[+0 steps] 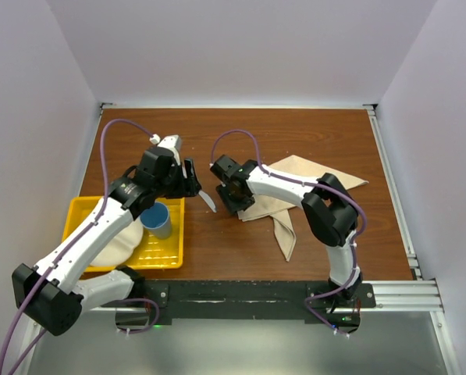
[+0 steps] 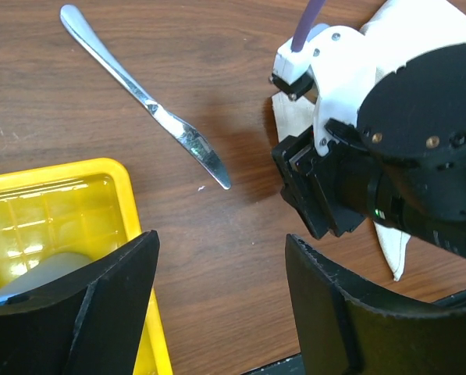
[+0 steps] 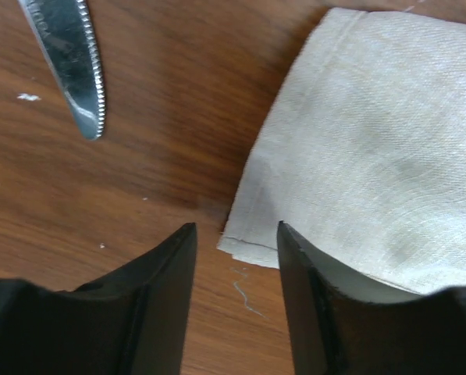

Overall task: Fold the napkin, place the utensils inside, and roll it up
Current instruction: Flatten out the napkin at the center of the board.

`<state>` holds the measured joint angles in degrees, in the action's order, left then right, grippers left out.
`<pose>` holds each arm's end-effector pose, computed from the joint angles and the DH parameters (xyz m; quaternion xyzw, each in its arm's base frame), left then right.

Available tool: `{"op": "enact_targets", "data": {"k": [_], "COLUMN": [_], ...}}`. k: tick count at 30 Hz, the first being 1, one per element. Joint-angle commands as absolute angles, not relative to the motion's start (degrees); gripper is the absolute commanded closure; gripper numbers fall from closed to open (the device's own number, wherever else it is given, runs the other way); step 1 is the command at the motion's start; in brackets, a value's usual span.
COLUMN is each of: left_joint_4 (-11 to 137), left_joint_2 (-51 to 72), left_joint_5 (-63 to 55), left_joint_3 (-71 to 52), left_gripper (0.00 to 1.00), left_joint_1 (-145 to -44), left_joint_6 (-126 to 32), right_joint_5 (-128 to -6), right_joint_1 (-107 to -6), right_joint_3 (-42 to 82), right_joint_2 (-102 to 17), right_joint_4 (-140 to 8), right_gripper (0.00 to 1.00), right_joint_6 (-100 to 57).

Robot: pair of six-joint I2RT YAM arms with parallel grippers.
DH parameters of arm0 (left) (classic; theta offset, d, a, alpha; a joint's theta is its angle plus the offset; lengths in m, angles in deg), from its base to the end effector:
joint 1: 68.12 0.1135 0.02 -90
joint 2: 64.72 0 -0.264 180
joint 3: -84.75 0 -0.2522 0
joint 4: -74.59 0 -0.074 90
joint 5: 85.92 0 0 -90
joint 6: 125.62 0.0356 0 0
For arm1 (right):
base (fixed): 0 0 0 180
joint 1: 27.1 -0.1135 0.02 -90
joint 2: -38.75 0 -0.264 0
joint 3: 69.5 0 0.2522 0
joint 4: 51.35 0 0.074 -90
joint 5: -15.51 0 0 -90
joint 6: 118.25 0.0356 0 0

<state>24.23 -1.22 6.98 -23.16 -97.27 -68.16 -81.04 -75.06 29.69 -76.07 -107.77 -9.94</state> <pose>0.2046 -0.1121 0.3145 -0.0373 0.9117 -0.1896 0.3625 0.2758 0.2998 0.1811 -0.2437 0.9556 0.0379 0.1613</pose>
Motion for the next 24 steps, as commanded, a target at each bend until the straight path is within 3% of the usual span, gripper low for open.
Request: {"op": "enact_targets", "data": {"k": [1, 8, 14, 18, 22, 24], "left_joint_4": [24.09, 24.53, 25.32, 25.41, 25.40, 25.75], "left_joint_2": [-2.67, -3.28, -3.37, -3.81, -4.34, -4.34], "left_joint_5": [8.04, 7.60, 6.63, 6.10, 5.84, 4.96], "left_joint_3": [-22.43, -23.12, -23.83, -23.92, -24.27, -24.71], "left_gripper": [0.29, 0.28, 0.28, 0.28, 0.28, 0.28], "left_joint_1": [-96.51, -96.42, -96.34, -96.34, -96.34, -96.34], "left_joint_6": [-67.97, -67.88, -68.41, -68.76, -68.85, -68.85], "right_joint_5": [-83.37, -84.95, -85.13, -87.23, -88.64, -88.82], "right_joint_1": [-76.40, -77.28, -77.37, -77.37, -77.28, -77.28], "right_joint_3": [31.80, 29.34, 27.32, 28.81, 33.29, 35.66], "right_joint_2": [-75.94, -75.95, -77.26, -77.62, -75.95, -73.07], "right_joint_4": [-109.23, -108.71, -106.69, -107.21, -112.65, -115.29], "right_gripper": [0.60, 0.57, 0.60, 0.79, 0.91, 0.92], "right_joint_6": [-10.50, -10.67, -11.02, -10.93, -10.23, -9.53]}}
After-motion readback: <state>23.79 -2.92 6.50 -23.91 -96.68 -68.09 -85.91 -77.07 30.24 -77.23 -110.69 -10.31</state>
